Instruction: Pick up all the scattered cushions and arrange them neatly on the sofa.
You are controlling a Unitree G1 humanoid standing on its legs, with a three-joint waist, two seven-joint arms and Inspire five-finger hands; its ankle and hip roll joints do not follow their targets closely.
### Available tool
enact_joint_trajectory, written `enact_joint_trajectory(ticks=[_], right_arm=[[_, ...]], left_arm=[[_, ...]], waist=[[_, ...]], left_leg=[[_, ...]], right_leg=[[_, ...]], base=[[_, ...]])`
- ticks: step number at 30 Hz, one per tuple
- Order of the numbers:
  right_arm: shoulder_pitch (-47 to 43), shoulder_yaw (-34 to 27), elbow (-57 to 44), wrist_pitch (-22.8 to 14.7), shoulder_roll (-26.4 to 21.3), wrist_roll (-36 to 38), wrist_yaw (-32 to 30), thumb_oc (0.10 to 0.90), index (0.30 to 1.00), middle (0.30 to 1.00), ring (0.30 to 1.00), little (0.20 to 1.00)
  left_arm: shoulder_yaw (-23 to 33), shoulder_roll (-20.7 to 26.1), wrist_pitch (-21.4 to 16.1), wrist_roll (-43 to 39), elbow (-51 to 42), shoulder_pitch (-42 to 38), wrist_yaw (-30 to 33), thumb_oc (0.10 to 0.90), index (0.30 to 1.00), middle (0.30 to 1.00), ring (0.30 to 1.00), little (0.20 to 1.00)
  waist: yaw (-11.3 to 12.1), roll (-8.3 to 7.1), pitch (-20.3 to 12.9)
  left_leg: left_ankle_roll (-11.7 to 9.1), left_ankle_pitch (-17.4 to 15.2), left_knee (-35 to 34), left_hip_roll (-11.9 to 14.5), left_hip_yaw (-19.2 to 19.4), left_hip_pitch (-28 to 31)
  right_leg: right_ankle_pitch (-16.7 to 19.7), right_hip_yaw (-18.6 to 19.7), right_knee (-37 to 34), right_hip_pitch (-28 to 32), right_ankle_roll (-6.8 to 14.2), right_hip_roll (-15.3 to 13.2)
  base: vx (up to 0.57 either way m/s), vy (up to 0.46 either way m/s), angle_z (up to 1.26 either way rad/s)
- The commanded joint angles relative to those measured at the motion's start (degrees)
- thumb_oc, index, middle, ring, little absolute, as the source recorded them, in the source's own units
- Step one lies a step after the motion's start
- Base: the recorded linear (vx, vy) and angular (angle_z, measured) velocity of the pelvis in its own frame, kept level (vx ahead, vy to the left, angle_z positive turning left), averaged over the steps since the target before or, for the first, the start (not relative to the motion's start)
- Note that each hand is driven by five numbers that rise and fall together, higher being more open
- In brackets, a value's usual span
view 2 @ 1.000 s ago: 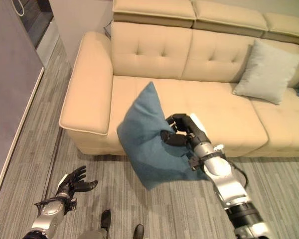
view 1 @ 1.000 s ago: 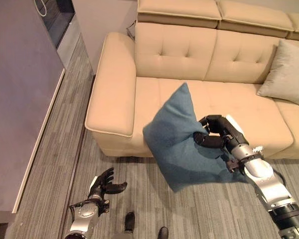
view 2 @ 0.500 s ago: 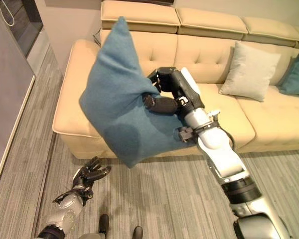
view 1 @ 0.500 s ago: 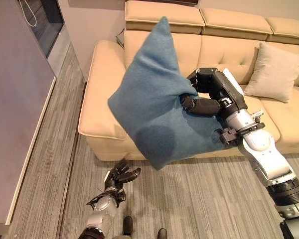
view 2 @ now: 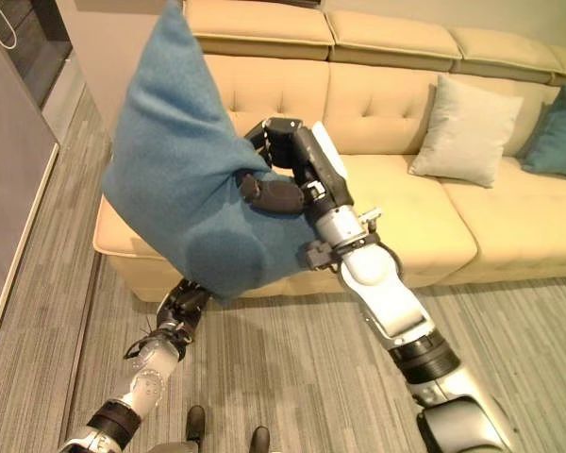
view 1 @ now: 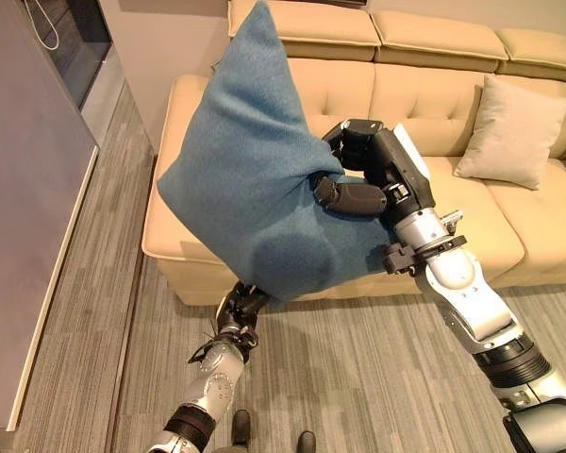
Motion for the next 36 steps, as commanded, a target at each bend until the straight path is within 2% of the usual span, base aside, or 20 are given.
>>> enact_joint_trajectory(ticks=[1,6,9,12,15,16,21,24,29,31,34,36], right_arm=[[-7.7,-2.9,1.4,-9.0,3.2,-0.8,-1.8,0.400,0.300,0.300,0.300,0.300],[-5.5,-3.6,2.8,-8.6,3.1,-1.8,-1.4,0.400,0.300,0.300,0.300,0.300],[1.5,-6.9,2.9,-8.3,3.7,-2.8,0.2,0.400,0.300,0.300,0.300,0.300],[9.6,-10.3,4.0,-7.5,4.1,-3.6,2.9,0.400,0.300,0.300,0.300,0.300],[11.4,-11.3,3.8,-7.2,4.0,-4.5,3.3,0.400,0.300,0.300,0.300,0.300],[17.1,-13.8,4.1,-6.6,4.9,-6.6,4.6,0.400,0.300,0.300,0.300,0.300],[25.7,-17.1,5.3,-6.6,8.6,-8.7,5.4,0.400,0.300,0.300,0.300,0.300],[28.2,-17.6,6.3,-6.7,9.5,-10.3,5.2,0.400,0.300,0.300,0.300,0.300],[32.3,-18.3,10.2,-6.8,10.7,-11.4,5.1,0.400,0.300,0.300,0.300,0.300],[32.6,-18.2,11.5,-6.4,11.1,-11.0,5.1,0.400,0.300,0.300,0.300,0.300],[32.4,-17.5,12.7,-6.2,11.3,-10.6,5.7,0.400,0.300,0.300,0.300,0.300],[32.7,-17.5,13.1,-5.9,11.2,-10.5,6.1,0.400,0.300,0.300,0.300,0.300]], left_arm=[[-4.6,-4.0,-8.4,-1.0,-3.7,-9.0,-6.3,0.400,0.300,0.300,0.300,0.300],[-4.3,-3.2,-7.7,-0.4,-4.4,-8.3,-7.2,0.400,0.300,0.300,0.300,0.300],[-1.9,-1.6,-6.2,2.2,-5.1,-5.1,-8.4,0.400,0.300,0.300,0.300,0.300],[-0.4,1.9,-3.2,11.2,-3.4,-1.6,-10.6,0.400,0.300,0.300,0.300,0.300],[-0.2,2.5,-2.6,12.5,-3.1,-0.7,-11.2,0.400,0.300,0.300,0.300,0.300],[-0.4,3.8,-1.2,17.8,-1.9,1.6,-13.1,0.400,0.300,0.300,0.300,0.300],[-0.9,5.2,0.4,22.3,-1.0,4.7,-15.4,0.400,0.300,0.300,0.300,0.300],[-0.9,5.1,0.8,22.9,-0.3,5.4,-16.0,0.400,0.300,0.300,0.300,0.300],[-1.0,4.9,1.3,23.2,0.0,5.9,-16.9,0.400,0.300,0.300,0.300,0.300],[-1.0,4.6,1.1,23.3,0.1,5.9,-16.8,0.400,0.300,0.300,0.300,0.300],[-1.2,4.1,0.9,23.4,0.2,6.4,-17.1,0.400,0.300,0.300,0.300,0.300],[-1.2,4.0,1.0,23.9,0.8,6.8,-17.5,0.400,0.300,0.300,0.300,0.300]], waist=[[1.0,0.10,-12.5],[1.0,0.39,-12.3],[1.4,0.67,-12.2],[1.6,1.23,-12.1],[1.6,1.35,-12.1],[1.3,1.92,-11.8],[0.6,2.87,-10.9],[0.3,3.02,-10.1],[-0.7,3.05,-6.8],[-0.7,3.06,-5.5],[-0.6,3.38,-4.7],[-0.8,3.50,-5.2]], left_leg=[[-4.2,-9.2,0.1,2.4,0.4,4.4],[-4.1,-9.3,0.1,2.4,0.6,4.6],[-4.1,-9.4,0.1,2.6,0.5,5.2],[-4.2,-9.1,0.1,2.9,0.3,5.6],[-4.2,-9.0,0.1,3.0,0.3,5.7],[-4.4,-8.5,0.1,3.5,0.2,5.6],[-4.6,-7.5,0.2,4.6,-0.4,5.3],[-4.9,-7.2,1.4,5.1,-0.7,4.7],[-5.7,-7.8,10.2,6.1,-2.1,-0.7],[-5.8,-8.4,13.9,5.3,-3.0,-2.5],[-4.9,-10.0,15.0,1.6,-6.7,-3.9],[-4.3,-9.8,13.4,0.6,-5.7,-3.8]], right_leg=[[-1.3,-1.3,0.4,-1.1,4.7,-1.8],[-1.4,-1.3,0.4,-0.8,4.6,-1.7],[-1.9,-1.4,0.5,-0.2,4.4,-1.6],[-2.4,-1.7,0.8,0.1,4.0,-1.4],[-2.6,-1.8,0.8,0.2,3.9,-1.3],[-3.1,-1.9,1.2,0.1,3.6,-1.0],[-4.5,-1.4,2.8,-0.6,2.4,0.2],[-5.0,-1.0,3.1,-0.6,1.8,0.8],[-5.5,-0.6,3.5,-0.9,0.3,1.5],[-5.6,-0.6,4.2,-1.2,0.0,1.2],[-5.5,0.5,5.0,-1.8,-0.1,1.2],[-5.5,0.4,4.6,-1.5,0.1,1.3]], base=[[0.00,0.000,0.00],[0.00,-0.020,-0.04],[0.00,-0.048,-0.01],[-0.02,-0.079,0.06],[-0.02,-0.048,-0.03],[-0.05,-0.122,-0.02],[-0.06,-0.122,0.03],[-0.09,-0.142,0.00],[-0.11,-0.127,0.03],[-0.07,-0.053,0.06],[0.01,-0.013,0.05],[0.09,0.012,-0.11]])
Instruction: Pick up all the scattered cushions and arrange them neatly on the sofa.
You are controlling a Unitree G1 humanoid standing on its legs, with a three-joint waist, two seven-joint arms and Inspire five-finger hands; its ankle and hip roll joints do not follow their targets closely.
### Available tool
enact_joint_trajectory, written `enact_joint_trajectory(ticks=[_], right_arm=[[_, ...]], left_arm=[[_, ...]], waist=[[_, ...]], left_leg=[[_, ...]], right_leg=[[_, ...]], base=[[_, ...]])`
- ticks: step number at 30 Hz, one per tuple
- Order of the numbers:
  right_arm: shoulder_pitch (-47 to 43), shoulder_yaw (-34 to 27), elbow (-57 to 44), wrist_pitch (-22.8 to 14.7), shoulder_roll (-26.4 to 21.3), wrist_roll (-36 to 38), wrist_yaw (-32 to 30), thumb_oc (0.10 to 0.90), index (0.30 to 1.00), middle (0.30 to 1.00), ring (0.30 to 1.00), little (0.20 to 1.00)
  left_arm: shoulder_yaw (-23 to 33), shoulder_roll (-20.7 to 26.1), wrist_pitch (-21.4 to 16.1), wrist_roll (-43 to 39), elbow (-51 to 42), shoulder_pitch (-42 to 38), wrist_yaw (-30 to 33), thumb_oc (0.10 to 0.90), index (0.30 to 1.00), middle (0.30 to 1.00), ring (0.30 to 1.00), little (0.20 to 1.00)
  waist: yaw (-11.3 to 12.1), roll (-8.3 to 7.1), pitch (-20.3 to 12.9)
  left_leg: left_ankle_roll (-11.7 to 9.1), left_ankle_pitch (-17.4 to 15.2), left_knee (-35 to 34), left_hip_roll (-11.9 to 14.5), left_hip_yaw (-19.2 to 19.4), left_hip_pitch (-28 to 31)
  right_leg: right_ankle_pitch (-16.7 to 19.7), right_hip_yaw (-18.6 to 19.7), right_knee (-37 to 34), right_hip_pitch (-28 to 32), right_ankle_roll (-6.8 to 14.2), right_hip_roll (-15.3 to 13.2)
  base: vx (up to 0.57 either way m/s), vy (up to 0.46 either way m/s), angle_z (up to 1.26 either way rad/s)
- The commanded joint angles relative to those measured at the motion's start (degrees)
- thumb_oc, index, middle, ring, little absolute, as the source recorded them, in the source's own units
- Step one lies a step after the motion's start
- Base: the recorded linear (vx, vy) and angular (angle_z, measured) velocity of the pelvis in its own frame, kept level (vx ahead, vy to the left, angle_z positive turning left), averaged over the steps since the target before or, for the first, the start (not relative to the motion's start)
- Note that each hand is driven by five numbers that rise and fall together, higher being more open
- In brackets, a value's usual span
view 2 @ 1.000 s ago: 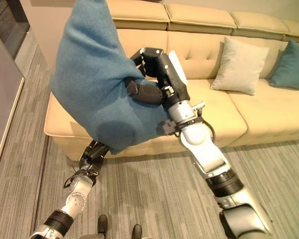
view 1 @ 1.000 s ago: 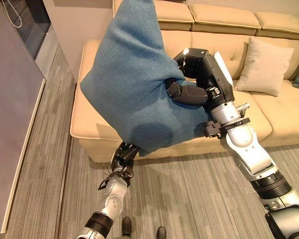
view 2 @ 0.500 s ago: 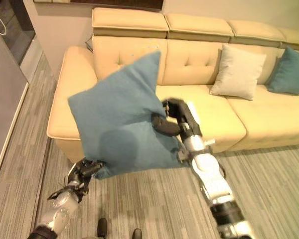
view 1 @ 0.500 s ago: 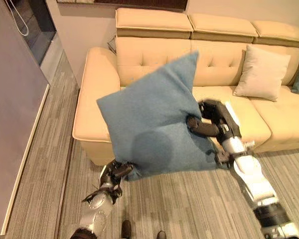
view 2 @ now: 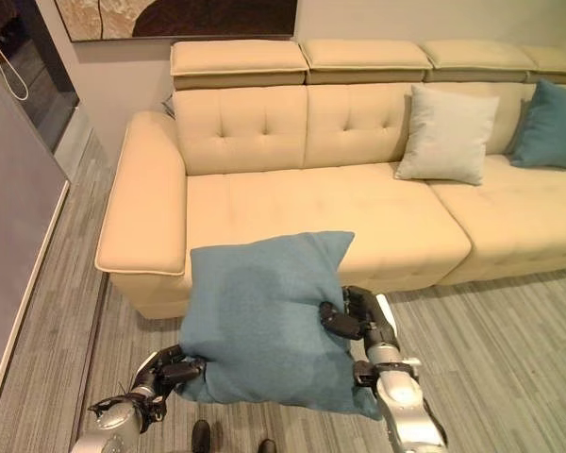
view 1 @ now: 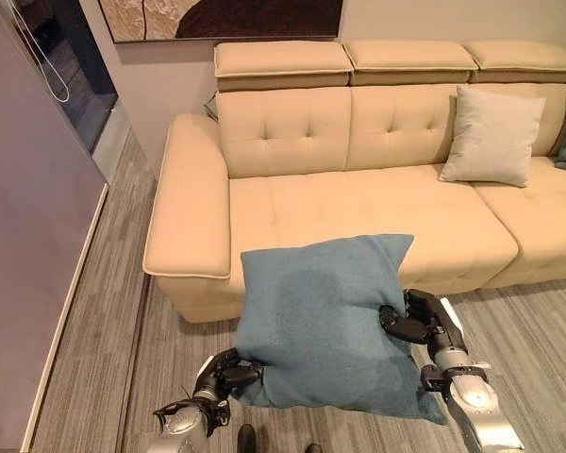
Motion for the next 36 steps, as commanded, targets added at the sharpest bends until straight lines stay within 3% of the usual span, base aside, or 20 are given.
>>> enact_joint_trajectory(ticks=[1,2,4,8,10,13,16,19,21,25,29,30,31,33,35,36], right_arm=[[-3.8,0.0,-7.7,-6.5,-1.5,-0.1,1.6,0.400,0.300,0.300,0.300,0.300],[-3.7,0.0,-7.5,-6.2,-1.6,-0.2,1.4,0.400,0.300,0.300,0.300,0.300],[-4.3,0.5,-6.8,-6.1,-1.3,-0.4,1.0,0.400,0.300,0.300,0.300,0.300],[-5.0,1.6,-6.1,-5.8,-0.7,-1.1,0.9,0.400,0.300,0.300,0.300,0.300],[-5.6,2.1,-6.0,-5.4,-0.3,-2.7,0.9,0.400,0.300,0.300,0.300,0.300],[-6.4,2.7,-6.6,-5.2,0.2,-3.4,1.0,0.400,0.300,0.300,0.300,0.300],[-6.8,3.1,-6.3,-5.5,1.1,-3.4,1.1,0.400,0.300,0.300,0.300,0.300],[-7.7,3.3,-6.1,-5.3,0.9,-3.5,1.2,0.400,0.300,0.300,0.300,0.300],[-8.2,3.7,-5.9,-5.2,0.5,-3.1,1.1,0.400,0.300,0.300,0.300,0.300],[-7.9,4.0,-6.1,-5.2,0.2,-3.0,1.1,0.400,0.300,0.300,0.300,0.300],[-6.9,3.7,-6.4,-5.3,0.0,-2.4,1.3,0.400,0.300,0.300,0.300,0.300],[-6.4,3.3,-6.3,-5.8,-0.4,-1.7,1.3,0.400,0.300,0.300,0.300,0.300],[-6.4,3.3,-6.3,-5.8,-0.4,-1.7,1.3,0.400,0.300,0.300,0.300,0.300],[-6.3,2.9,-6.5,-6.2,-0.9,-1.2,0.8,0.400,0.300,0.300,0.300,0.300],[-6.5,2.5,-6.6,-6.1,-1.6,-1.0,0.1,0.400,0.300,0.300,0.300,0.300],[-6.6,2.5,-6.4,-6.0,-1.7,-1.1,0.0,0.400,0.300,0.300,0.300,0.300]], left_arm=[[0.5,-4.1,-7.6,0.0,-5.9,-9.0,-6.3,0.400,0.300,0.300,0.300,0.300],[0.4,-4.3,-7.4,0.5,-5.4,-9.2,-6.0,0.400,0.300,0.300,0.300,0.300],[0.5,-4.5,-7.7,0.7,-5.5,-9.6,-5.5,0.400,0.300,0.300,0.300,0.300],[1.3,-4.0,-7.9,0.7,-6.9,-8.5,-5.0,0.400,0.300,0.300,0.300,0.300],[2.0,-3.7,-8.1,1.0,-7.4,-7.8,-4.8,0.400,0.300,0.300,0.300,0.300],[2.5,-3.3,-8.3,0.8,-8.2,-7.8,-4.1,0.400,0.300,0.300,0.300,0.300],[2.9,-2.6,-8.8,1.1,-9.1,-7.9,-3.8,0.400,0.300,0.300,0.300,0.300],[2.6,-2.4,-8.9,1.4,-8.8,-8.1,-3.9,0.400,0.300,0.300,0.300,0.300],[2.4,-2.4,-9.0,1.9,-9.1,-8.2,-3.6,0.400,0.300,0.300,0.300,0.300],[2.9,-2.7,-9.3,1.6,-9.4,-8.2,-3.4,0.400,0.300,0.300,0.300,0.300],[2.8,-3.5,-9.2,1.7,-8.9,-7.3,-3.7,0.400,0.300,0.300,0.300,0.300],[2.5,-4.1,-9.2,1.8,-8.5,-6.8,-4.1,0.400,0.300,0.300,0.300,0.300],[2.5,-4.1,-9.2,1.8,-8.5,-6.8,-4.1,0.400,0.300,0.300,0.300,0.300],[2.0,-4.4,-9.2,1.8,-8.2,-7.3,-4.1,0.400,0.300,0.300,0.300,0.300],[1.7,-4.7,-9.2,1.5,-8.1,-8.0,-3.7,0.400,0.300,0.300,0.300,0.300],[1.6,-4.8,-9.1,1.5,-8.1,-8.3,-3.6,0.400,0.300,0.300,0.300,0.300]], waist=[[0.2,-1.67,-3.0],[0.1,-1.51,-3.2],[0.6,-1.64,-2.9],[1.6,-1.41,-3.2],[2.2,-1.01,-3.0],[1.9,-0.45,-1.1],[1.6,0.42,-0.1],[1.2,0.76,-0.5],[0.5,0.45,-1.0],[-0.2,0.38,-0.7],[-0.3,-0.48,-2.5],[-0.2,-0.71,-3.1],[-0.2,-0.67,-3.1],[0.0,-1.15,-2.2],[0.3,-2.23,-0.6],[0.5,-2.36,-0.5]], left_leg=[[-1.1,-10.8,7.0,-1.8,-1.3,-0.7],[-0.4,-9.7,5.5,-2.8,0.5,-2.0],[-0.3,-9.0,5.9,-4.2,0.6,-4.9],[0.8,-9.7,4.9,-4.5,0.0,-2.3],[2.7,-10.8,3.8,-4.4,1.1,0.5],[4.6,-11.3,3.9,-4.3,1.5,2.3],[5.5,-12.3,3.8,-4.0,1.2,3.8],[5.2,-13.6,2.3,-3.7,0.8,6.3],[4.8,-14.6,1.1,-4.0,0.4,8.6],[3.9,-15.7,0.1,-3.6,-0.7,11.2],[2.1,-17.6,1.5,-3.0,-1.0,12.3],[-0.1,-16.9,6.8,-1.2,-0.6,10.8],[-0.1,-17.0,7.1,-1.1,-0.6,10.7],[-1.6,-13.7,16.0,-0.1,-0.7,5.7],[-1.1,-10.7,24.6,1.5,1.3,-0.3],[-0.6,-11.5,25.3,1.4,1.7,-1.8]], right_leg=[[-5.0,0.2,4.4,-1.2,3.8,-1.9],[-5.1,0.4,4.3,-1.2,3.9,-1.8],[-5.5,1.8,4.8,-1.5,3.9,-1.4],[-7.4,3.4,8.4,-1.5,4.1,-1.3],[-7.6,3.9,15.1,-2.8,5.7,-3.0],[-3.7,4.6,27.5,-7.8,8.2,-4.5],[-3.2,3.5,33.4,-12.5,8.6,-5.6],[-4.6,1.9,26.9,-13.3,7.3,-6.0],[-2.6,1.2,19.1,-15.0,7.4,-6.1],[-0.2,0.7,15.5,-16.7,8.0,-6.0],[0.1,0.8,11.0,-12.1,7.1,-5.2],[-1.1,0.6,9.0,-8.5,5.9,-3.7],[-1.0,0.6,8.9,-8.4,5.8,-3.6],[-1.6,0.5,8.3,-6.8,4.7,-3.4],[-2.8,0.2,7.7,-5.1,3.3,-3.4],[-3.0,0.2,7.8,-4.8,3.1,-3.4]], base=[[0.10,0.051,-0.07],[0.06,0.057,-0.07],[0.07,0.071,-0.04],[0.15,0.117,-0.49],[0.21,0.223,-0.53],[0.08,0.130,-0.43],[0.08,0.075,-0.05],[0.22,-0.035,-0.05],[0.21,-0.096,0.00],[0.17,-0.118,0.10],[0.24,-0.241,0.29],[0.22,-0.308,0.32],[0.18,-0.300,0.35],[0.02,-0.170,0.25],[0.02,-0.234,-0.11],[0.14,-0.208,-0.08]])
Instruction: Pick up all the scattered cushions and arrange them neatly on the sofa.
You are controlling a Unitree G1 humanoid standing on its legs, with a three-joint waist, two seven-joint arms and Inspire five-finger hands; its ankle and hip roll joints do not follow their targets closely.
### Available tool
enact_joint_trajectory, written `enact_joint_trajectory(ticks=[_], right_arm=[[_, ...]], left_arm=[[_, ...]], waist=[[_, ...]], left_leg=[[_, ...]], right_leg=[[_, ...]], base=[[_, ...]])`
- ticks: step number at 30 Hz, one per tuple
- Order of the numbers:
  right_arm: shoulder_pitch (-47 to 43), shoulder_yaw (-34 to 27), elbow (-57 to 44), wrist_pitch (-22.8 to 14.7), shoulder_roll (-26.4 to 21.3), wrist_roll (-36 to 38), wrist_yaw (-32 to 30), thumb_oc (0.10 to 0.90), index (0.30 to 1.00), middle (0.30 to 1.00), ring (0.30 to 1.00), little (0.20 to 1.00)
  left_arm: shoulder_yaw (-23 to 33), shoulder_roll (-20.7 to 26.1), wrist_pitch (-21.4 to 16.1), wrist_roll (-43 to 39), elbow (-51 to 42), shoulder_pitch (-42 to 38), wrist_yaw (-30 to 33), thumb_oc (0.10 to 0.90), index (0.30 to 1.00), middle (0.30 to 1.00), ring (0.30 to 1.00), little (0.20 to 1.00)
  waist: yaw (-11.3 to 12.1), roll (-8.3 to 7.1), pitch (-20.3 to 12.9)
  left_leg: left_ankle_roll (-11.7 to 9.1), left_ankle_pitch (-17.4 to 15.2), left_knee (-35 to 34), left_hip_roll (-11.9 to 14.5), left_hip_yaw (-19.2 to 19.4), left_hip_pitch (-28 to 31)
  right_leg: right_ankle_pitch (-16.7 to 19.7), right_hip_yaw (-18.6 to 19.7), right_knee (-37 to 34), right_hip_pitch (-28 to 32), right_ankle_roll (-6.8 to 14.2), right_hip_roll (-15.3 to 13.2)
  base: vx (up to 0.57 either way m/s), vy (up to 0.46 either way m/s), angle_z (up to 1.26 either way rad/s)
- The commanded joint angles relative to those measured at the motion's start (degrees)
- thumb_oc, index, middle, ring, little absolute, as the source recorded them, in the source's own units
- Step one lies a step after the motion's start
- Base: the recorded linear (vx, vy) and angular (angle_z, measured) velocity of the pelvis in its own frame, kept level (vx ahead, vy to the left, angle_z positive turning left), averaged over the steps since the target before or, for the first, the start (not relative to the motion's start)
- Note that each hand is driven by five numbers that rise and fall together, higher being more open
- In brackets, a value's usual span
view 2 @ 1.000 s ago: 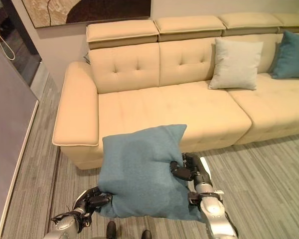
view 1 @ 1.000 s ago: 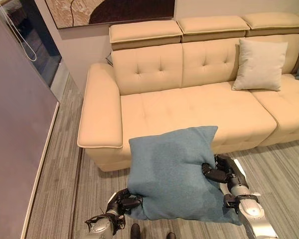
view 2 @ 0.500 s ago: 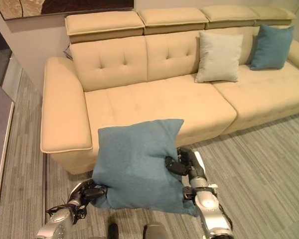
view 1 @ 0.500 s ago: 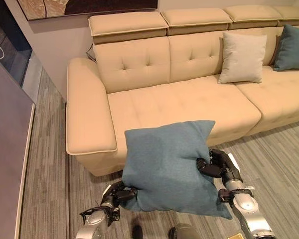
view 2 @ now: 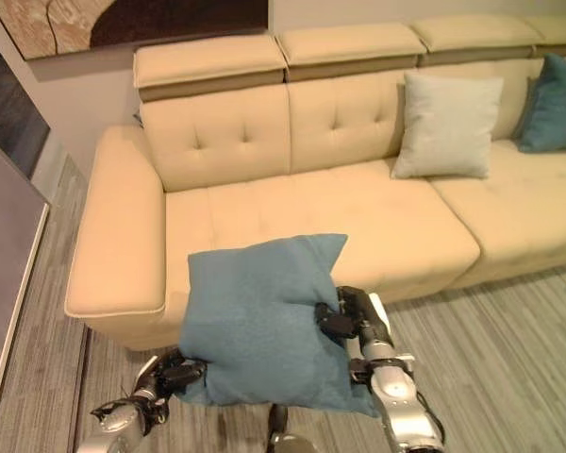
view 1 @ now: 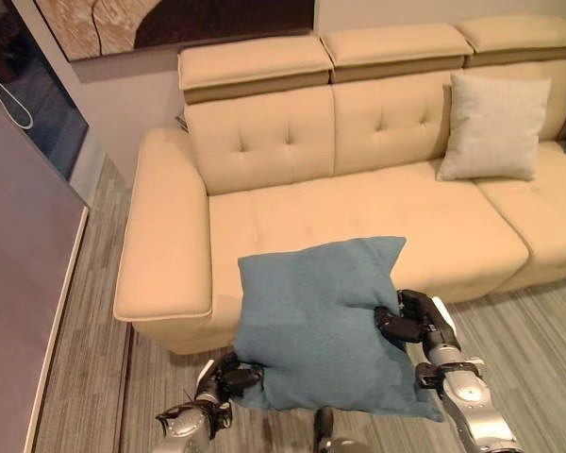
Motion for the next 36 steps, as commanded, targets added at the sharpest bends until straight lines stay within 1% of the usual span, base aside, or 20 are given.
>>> enact_joint_trajectory(ticks=[1,3,4,5,6,7,12,14,15,16,19,22,23,25,26,29,30,32,34,36], right_arm=[[-2.1,1.1,-7.4,-6.3,-0.3,0.6,0.3,0.400,0.300,0.300,0.300,0.300],[-2.0,1.0,-7.5,-6.3,-0.3,0.7,0.5,0.400,0.300,0.300,0.300,0.300],[-1.8,0.9,-7.3,-6.3,-0.4,0.8,0.5,0.400,0.300,0.300,0.300,0.300],[-1.7,0.9,-7.3,-6.2,-0.4,0.7,0.4,0.400,0.300,0.300,0.300,0.300],[-1.7,0.9,-7.3,-6.2,-0.4,0.7,0.4,0.400,0.300,0.300,0.300,0.300],[-1.7,1.1,-6.7,-5.9,0.1,0.3,-0.1,0.400,0.300,0.300,0.300,0.300],[-1.5,1.5,-6.9,-5.6,1.0,-0.7,0.5,0.400,0.300,0.300,0.300,0.300],[-1.6,2.0,-6.9,-5.3,1.5,-1.1,0.8,0.400,0.300,0.300,0.300,0.300],[-1.9,2.1,-7.0,-5.3,2.0,-1.3,1.0,0.400,0.300,0.300,0.300,0.300],[-1.9,2.1,-7.0,-5.3,2.0,-1.3,1.0,0.400,0.300,0.300,0.300,0.300],[-2.7,2.5,-7.3,-5.2,2.5,-1.5,1.3,0.400,0.300,0.300,0.300,0.300],[-2.8,2.7,-7.6,-5.3,3.1,-1.9,1.4,0.400,0.300,0.300,0.300,0.300],[-2.8,2.7,-7.6,-5.3,3.2,-2.2,1.4,0.400,0.300,0.300,0.300,0.300],[-3.0,2.7,-7.6,-5.3,3.2,-2.3,1.4,0.400,0.300,0.300,0.300,0.300],[-3.4,2.7,-7.7,-5.2,3.0,-2.1,1.4,0.400,0.300,0.300,0.300,0.300],[-3.7,2.9,-7.5,-5.3,2.7,-1.8,1.2,0.400,0.300,0.300,0.300,0.300],[-3.7,3.0,-7.5,-5.4,2.7,-1.8,1.2,0.400,0.300,0.300,0.300,0.300],[-3.8,3.0,-7.2,-5.1,2.3,-2.3,0.8,0.400,0.300,0.300,0.300,0.300],[-3.9,3.1,-7.2,-5.2,2.2,-2.3,0.7,0.400,0.300,0.300,0.300,0.300],[-3.4,3.1,-6.7,-5.1,2.3,-2.2,0.8,0.400,0.300,0.300,0.300,0.300]], left_arm=[[-1.0,-1.1,-8.8,-1.0,-8.6,-7.7,-3.8,0.400,0.300,0.300,0.300,0.300],[-1.2,-1.1,-8.8,-0.9,-8.4,-7.7,-3.9,0.400,0.300,0.300,0.300,0.300],[-1.5,-1.2,-8.5,-0.5,-7.9,-8.0,-4.2,0.400,0.300,0.300,0.300,0.300],[-1.5,-1.2,-8.3,-0.4,-7.7,-8.0,-4.1,0.400,0.300,0.300,0.300,0.300],[-1.5,-1.2,-8.3,-0.4,-7.7,-8.0,-4.1,0.400,0.300,0.300,0.300,0.300],[-1.4,-1.2,-8.3,-0.2,-8.1,-7.9,-3.9,0.400,0.300,0.300,0.300,0.300],[-0.5,-0.8,-8.0,-0.3,-8.8,-6.0,-4.2,0.400,0.300,0.300,0.300,0.300],[-0.1,-0.4,-7.8,-0.1,-9.2,-5.6,-4.1,0.400,0.300,0.300,0.300,0.300],[0.3,-0.1,-7.9,-0.3,-10.0,-5.3,-4.0,0.400,0.300,0.300,0.300,0.300],[0.4,-0.1,-7.9,-0.3,-10.0,-5.3,-4.0,0.400,0.300,0.300,0.300,0.300],[0.9,0.7,-7.9,-0.8,-10.8,-5.1,-3.7,0.400,0.300,0.300,0.300,0.300],[1.4,0.8,-8.0,-1.0,-10.8,-5.0,-3.6,0.400,0.300,0.300,0.300,0.300],[1.6,0.7,-8.2,-1.3,-10.6,-4.9,-3.6,0.400,0.300,0.300,0.300,0.300],[1.5,0.6,-8.2,-1.4,-10.3,-4.9,-3.7,0.400,0.300,0.300,0.300,0.300],[1.3,0.5,-8.4,-1.5,-10.3,-5.1,-3.7,0.400,0.300,0.300,0.300,0.300],[0.7,0.0,-8.7,-1.3,-9.8,-5.7,-3.5,0.400,0.300,0.300,0.300,0.300],[0.7,0.0,-8.7,-1.3,-9.8,-5.7,-3.5,0.400,0.300,0.300,0.300,0.300],[0.7,-0.3,-9.1,-1.3,-9.7,-6.0,-3.4,0.400,0.300,0.300,0.300,0.300],[0.5,-0.3,-9.1,-1.2,-9.3,-6.1,-3.8,0.400,0.300,0.300,0.300,0.300],[0.8,-1.0,-9.0,-1.2,-8.5,-5.6,-3.5,0.400,0.300,0.300,0.300,0.300]], waist=[[0.0,-1.85,-3.2],[0.1,-1.86,-3.5],[0.2,-1.63,-3.8],[0.4,-1.33,-3.9],[0.5,-1.40,-3.8],[1.6,-0.60,-3.7],[2.3,-0.18,-5.4],[2.8,-0.11,-6.4],[3.0,0.18,-6.3],[3.0,0.16,-6.3],[2.6,0.71,-4.8],[2.4,1.11,-4.2],[2.2,1.42,-4.2],[1.9,1.68,-4.2],[1.4,1.91,-4.1],[0.4,1.61,-3.7],[0.3,1.70,-3.7],[-0.6,1.16,-3.2],[-0.7,0.90,-3.4],[-0.6,0.39,-4.4]], left_leg=[[2.8,-2.2,-12.1,-3.4,3.3,-0.5],[3.0,-3.4,-14.4,-3.9,3.5,-0.4],[3.0,-2.3,-19.6,-4.6,4.5,-0.9],[3.0,-0.8,-22.0,-5.0,5.3,-1.4],[3.0,-0.6,-22.3,-5.1,5.4,-1.2],[3.0,2.7,-25.9,-6.7,6.2,-3.2],[4.1,2.5,-30.4,-7.5,5.0,1.6],[5.3,1.7,-31.7,-7.8,5.2,4.0],[6.3,1.0,-32.0,-7.9,5.4,5.3],[6.3,1.0,-32.0,-7.9,5.4,5.3],[7.9,0.3,-31.7,-7.8,5.4,6.5],[8.4,-0.3,-31.6,-7.5,4.9,7.2],[8.4,-0.8,-32.2,-7.4,4.4,8.1],[8.2,-1.0,-32.6,-7.3,4.1,8.7],[7.9,-1.3,-33.1,-7.1,3.8,9.3],[7.4,-1.8,-33.7,-7.5,2.2,10.5],[7.4,-1.9,-33.7,-7.4,2.2,10.6],[6.6,-2.3,-35.0,-7.8,0.1,12.2],[6.4,-2.4,-35.7,-7.9,-0.5,12.7],[5.3,-2.5,-36.6,-7.1,-1.0,13.2]], right_leg=[[-7.9,2.1,1.5,4.8,7.6,-1.9],[-8.1,2.3,1.4,5.2,7.8,-1.9],[-8.7,2.1,0.9,6.3,8.0,-1.5],[-8.9,2.0,0.7,7.0,8.0,-1.1],[-9.0,2.0,0.7,7.0,8.1,-1.2],[-9.9,3.4,0.6,8.9,7.8,0.7],[-11.8,4.6,1.7,10.9,8.3,0.6],[-12.6,4.9,4.6,10.8,9.1,-0.4],[-12.4,4.6,9.8,9.1,10.1,-1.4],[-12.5,4.7,10.0,9.0,10.2,-1.4],[-9.8,4.5,20.4,3.9,12.4,-2.9],[-8.7,4.0,24.4,1.2,13.0,-4.0],[-9.0,3.2,23.4,-0.4,12.7,-5.2],[-9.3,3.2,22.1,-1.0,12.3,-5.4],[-9.1,3.8,19.0,-2.1,12.0,-5.5],[-6.4,6.3,11.9,-4.5,12.6,-4.9],[-6.4,6.2,11.8,-4.3,12.6,-4.8],[-3.7,9.1,7.4,-6.9,13.6,-3.3],[-3.4,9.2,5.2,-5.7,13.5,-3.5],[-2.6,9.5,3.3,-3.7,12.8,-3.5]], base=[[0.13,-0.092,-0.05],[0.15,-0.037,-0.14],[0.21,-0.014,-0.13],[0.17,-0.007,0.02],[0.20,0.007,0.09],[0.15,0.005,0.05],[0.25,0.076,-0.37],[0.19,0.131,-0.28],[0.10,0.102,-0.18],[0.07,0.109,-0.14],[0.02,0.065,-0.04],[0.03,0.004,0.19],[0.10,-0.022,0.34],[0.10,-0.042,0.20],[0.10,-0.079,0.20],[0.11,-0.105,0.10],[0.09,-0.095,0.19],[0.15,-0.191,0.27],[0.15,-0.230,0.41],[0.17,-0.310,0.74]])
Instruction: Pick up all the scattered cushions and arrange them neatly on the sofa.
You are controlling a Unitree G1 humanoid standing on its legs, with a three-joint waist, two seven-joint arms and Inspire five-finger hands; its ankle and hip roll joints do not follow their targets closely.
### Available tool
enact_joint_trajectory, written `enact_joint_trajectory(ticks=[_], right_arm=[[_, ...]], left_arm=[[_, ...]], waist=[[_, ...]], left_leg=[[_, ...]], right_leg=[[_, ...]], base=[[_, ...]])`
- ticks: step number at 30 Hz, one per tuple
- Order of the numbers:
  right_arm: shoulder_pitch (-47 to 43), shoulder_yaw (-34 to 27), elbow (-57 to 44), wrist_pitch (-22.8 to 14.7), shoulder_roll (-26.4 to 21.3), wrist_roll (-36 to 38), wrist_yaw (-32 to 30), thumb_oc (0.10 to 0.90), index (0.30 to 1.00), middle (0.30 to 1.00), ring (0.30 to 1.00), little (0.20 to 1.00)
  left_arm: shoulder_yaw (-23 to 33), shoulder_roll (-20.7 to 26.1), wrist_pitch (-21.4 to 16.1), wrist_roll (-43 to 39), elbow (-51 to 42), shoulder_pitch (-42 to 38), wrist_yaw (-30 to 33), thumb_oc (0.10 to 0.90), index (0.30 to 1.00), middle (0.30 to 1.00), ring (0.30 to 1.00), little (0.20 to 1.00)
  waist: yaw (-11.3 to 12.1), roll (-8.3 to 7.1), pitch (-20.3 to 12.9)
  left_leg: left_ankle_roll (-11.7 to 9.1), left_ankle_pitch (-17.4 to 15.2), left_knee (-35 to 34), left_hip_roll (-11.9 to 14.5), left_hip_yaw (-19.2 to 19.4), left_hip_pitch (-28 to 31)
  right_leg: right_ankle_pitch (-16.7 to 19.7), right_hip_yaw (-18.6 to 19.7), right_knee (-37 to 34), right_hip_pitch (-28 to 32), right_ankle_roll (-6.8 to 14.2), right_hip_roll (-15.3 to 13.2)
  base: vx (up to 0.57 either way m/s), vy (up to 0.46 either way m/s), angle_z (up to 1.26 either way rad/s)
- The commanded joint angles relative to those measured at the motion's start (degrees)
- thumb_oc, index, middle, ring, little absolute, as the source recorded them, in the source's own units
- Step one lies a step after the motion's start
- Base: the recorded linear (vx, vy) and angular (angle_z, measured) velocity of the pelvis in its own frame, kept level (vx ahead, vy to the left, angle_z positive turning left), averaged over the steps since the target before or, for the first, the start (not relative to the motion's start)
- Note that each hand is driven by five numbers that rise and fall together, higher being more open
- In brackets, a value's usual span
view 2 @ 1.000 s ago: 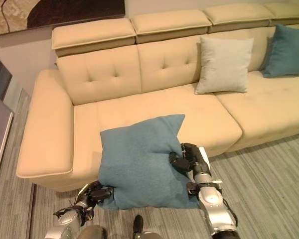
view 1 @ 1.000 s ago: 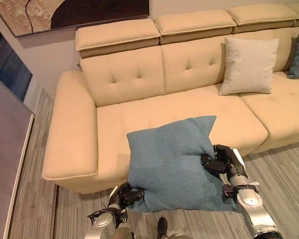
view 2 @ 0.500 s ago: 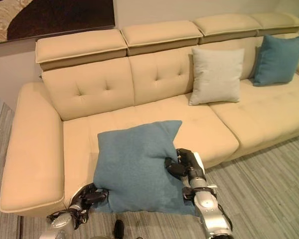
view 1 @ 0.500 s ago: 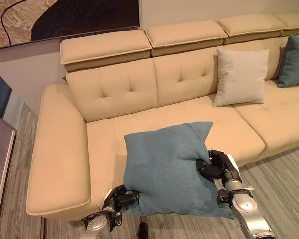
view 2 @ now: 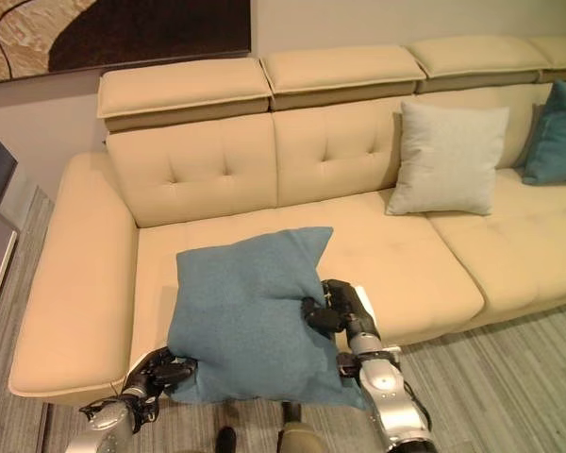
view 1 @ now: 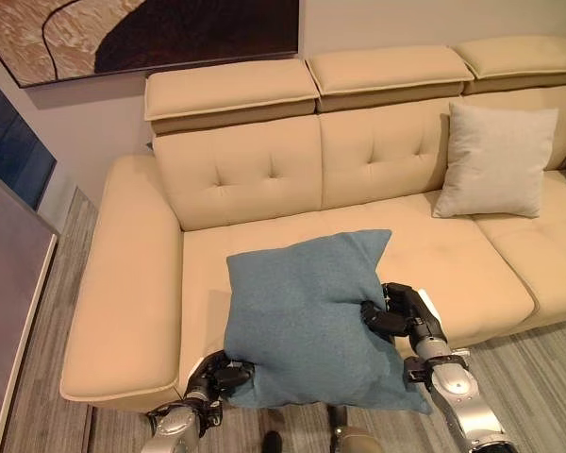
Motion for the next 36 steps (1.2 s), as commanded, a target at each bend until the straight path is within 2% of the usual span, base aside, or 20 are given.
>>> enact_joint_trajectory(ticks=[1,4,6,9,12,13,14,15,17,19,22,26,27,30,33,34,36], right_arm=[[-3.4,-0.3,-6.5,-5.7,-0.6,-0.9,0.9,0.400,0.300,0.300,0.300,0.300],[-2.5,-0.8,-6.7,-6.2,-1.3,0.2,0.9,0.400,0.300,0.300,0.300,0.300],[-2.2,-1.5,-6.6,-6.5,-2.0,0.8,0.5,0.400,0.300,0.300,0.300,0.300],[-1.7,-2.0,-6.5,-6.2,-2.5,1.2,0.3,0.400,0.300,0.300,0.300,0.300],[-0.8,-2.7,-6.6,-6.1,-2.6,1.2,0.3,0.400,0.300,0.300,0.300,0.300],[-0.5,-3.1,-6.6,-6.0,-2.7,1.1,0.2,0.400,0.300,0.300,0.300,0.300],[0.0,-3.8,-6.6,-5.8,-2.6,1.1,-0.2,0.400,0.300,0.300,0.300,0.300],[0.0,-3.8,-6.6,-5.8,-2.6,1.1,-0.2,0.400,0.300,0.300,0.300,0.300],[0.3,-3.8,-6.4,-5.4,-2.2,0.7,-0.4,0.400,0.300,0.300,0.300,0.300],[0.4,-3.9,-6.5,-5.4,-1.8,0.3,-0.5,0.400,0.300,0.300,0.300,0.300],[0.3,-3.8,-6.4,-5.3,-0.9,0.7,-0.3,0.400,0.300,0.300,0.300,0.300],[-0.8,-2.7,-6.3,-4.9,0.0,0.4,0.2,0.400,0.300,0.300,0.300,0.300],[-1.3,-2.5,-6.3,-4.9,0.3,0.5,0.5,0.400,0.300,0.300,0.300,0.300],[-0.9,-2.5,-6.3,-5.0,1.2,0.6,0.5,0.400,0.300,0.300,0.300,0.300],[-0.8,-2.6,-5.9,-5.0,1.0,0.0,0.5,0.400,0.300,0.300,0.300,0.300],[-1.1,-2.5,-5.8,-4.8,1.0,0.2,0.4,0.400,0.300,0.300,0.300,0.300],[-1.2,-2.4,-5.7,-4.8,0.9,0.2,0.4,0.400,0.300,0.300,0.300,0.300]], left_arm=[[-0.2,-4.4,-8.9,-1.4,-8.3,-6.4,-3.8,0.400,0.300,0.300,0.300,0.300],[-0.8,-4.6,-8.8,-1.5,-8.4,-6.7,-3.9,0.400,0.300,0.300,0.300,0.300],[-1.2,-4.9,-8.8,-1.6,-8.3,-7.3,-3.9,0.400,0.300,0.300,0.300,0.300],[-1.6,-5.0,-8.7,-1.6,-8.2,-7.5,-4.1,0.400,0.300,0.300,0.300,0.300],[-1.9,-5.2,-8.2,-0.9,-7.7,-7.6,-4.4,0.400,0.300,0.300,0.300,0.300],[-2.1,-5.2,-8.0,-0.4,-7.4,-7.8,-4.5,0.400,0.300,0.300,0.300,0.300],[-2.3,-5.3,-7.7,0.0,-7.1,-8.2,-4.4,0.400,0.300,0.300,0.300,0.300],[-2.3,-5.3,-7.7,0.0,-7.1,-8.2,-4.4,0.400,0.300,0.300,0.300,0.300],[-2.2,-5.0,-7.7,0.3,-7.5,-8.0,-4.1,0.400,0.300,0.300,0.300,0.300],[-2.0,-4.9,-7.6,0.2,-8.0,-7.6,-4.1,0.400,0.300,0.300,0.300,0.300],[-1.7,-4.1,-7.4,0.6,-8.4,-7.1,-3.9,0.400,0.300,0.300,0.300,0.300],[0.0,-2.6,-7.4,0.2,-10.3,-6.2,-3.7,0.400,0.300,0.300,0.300,0.300],[0.5,-2.1,-7.6,-0.2,-11.1,-5.9,-3.6,0.400,0.300,0.300,0.300,0.300],[1.0,-1.9,-7.7,-0.3,-10.8,-5.6,-3.5,0.400,0.300,0.300,0.300,0.300],[1.5,-2.3,-7.8,-0.5,-10.2,-5.3,-3.5,0.400,0.300,0.300,0.300,0.300],[1.4,-2.5,-7.9,-0.6,-9.8,-5.2,-3.3,0.400,0.300,0.300,0.300,0.300],[1.4,-2.5,-7.9,-0.6,-9.7,-5.2,-3.3,0.400,0.300,0.300,0.300,0.300]], waist=[[0.4,-0.57,-5.9],[0.0,-0.63,-5.6],[-0.2,-1.09,-4.7],[-0.3,-1.75,-3.9],[-0.3,-2.26,-4.3],[-0.4,-2.37,-4.6],[-0.5,-2.38,-4.9],[-0.5,-2.42,-4.9],[-0.3,-1.83,-4.9],[-0.1,-1.67,-5.2],[0.4,-2.04,-5.9],[1.6,-2.03,-6.1],[1.6,-1.77,-5.6],[1.3,-1.52,-4.9],[1.2,-1.35,-5.2],[1.0,-1.37,-5.2],[0.8,-1.37,-5.1]], left_leg=[[-3.1,-6.3,3.5,1.2,2.7,-0.2],[-4.6,-7.4,8.7,2.6,2.4,-2.6],[-5.9,-6.6,14.4,3.2,3.8,-5.5],[-6.1,-5.5,20.3,4.5,6.8,-8.7],[-5.3,-6.4,18.0,4.6,8.9,-9.2],[-5.2,-6.1,16.4,4.5,9.6,-9.4],[-5.0,-4.4,14.2,4.0,11.3,-11.1],[-5.0,-4.4,14.1,4.0,11.3,-11.0],[-4.9,-3.4,11.9,3.6,12.7,-11.2],[-4.7,-3.3,10.7,2.8,11.4,-10.3],[-3.8,-3.6,8.8,2.2,11.8,-8.6],[-2.0,-4.3,7.4,1.6,12.6,-6.9],[-1.4,-4.5,7.2,1.7,12.5,-6.4],[-0.9,-4.8,7.3,1.6,11.3,-6.0],[-1.1,-4.8,5.8,1.3,10.6,-4.8],[-1.4,-4.8,4.8,1.1,10.4,-3.9],[-1.5,-4.9,4.5,1.1,10.2,-3.4]], right_leg=[[-4.6,-0.7,-1.7,5.4,1.3,1.5],[-5.9,-2.4,-2.5,7.8,0.3,1.9],[-6.7,-3.8,-2.9,9.5,-0.4,1.7],[-7.7,-5.1,-3.4,11.4,-1.5,1.5],[-8.6,-6.0,-4.1,13.0,-1.8,1.5],[-8.8,-6.4,-4.3,13.4,-1.7,1.5],[-9.4,-7.1,-4.6,14.3,-1.7,1.7],[-9.4,-7.1,-4.6,14.2,-1.7,1.7],[-10.5,-7.1,-3.7,14.7,-1.5,2.3],[-10.7,-6.8,-3.0,15.0,-1.3,2.3],[-11.0,-6.3,-2.4,15.4,-0.6,1.5],[-11.1,-5.6,3.3,13.3,1.1,-0.2],[-10.8,-5.2,7.1,11.2,1.7,-0.5],[-10.6,-3.0,10.5,8.9,2.0,-0.2],[-10.1,-1.9,7.2,8.6,1.7,0.2],[-8.5,-1.9,4.2,7.0,1.8,0.5],[-7.8,-2.1,2.7,6.8,1.9,0.6]], base=[[0.12,-0.234,0.34],[0.09,-0.255,0.40],[0.04,-0.162,0.50],[0.06,-0.106,0.32],[0.11,-0.040,0.26],[0.17,0.006,0.20],[0.13,0.013,0.36],[0.12,0.027,0.39],[0.14,0.093,0.16],[0.18,0.128,-0.14],[0.15,0.129,-0.12],[0.07,0.140,-0.26],[0.03,0.092,-0.39],[0.02,0.028,-0.04],[0.10,-0.047,0.38],[0.07,-0.050,0.19],[0.08,-0.073,0.08]])
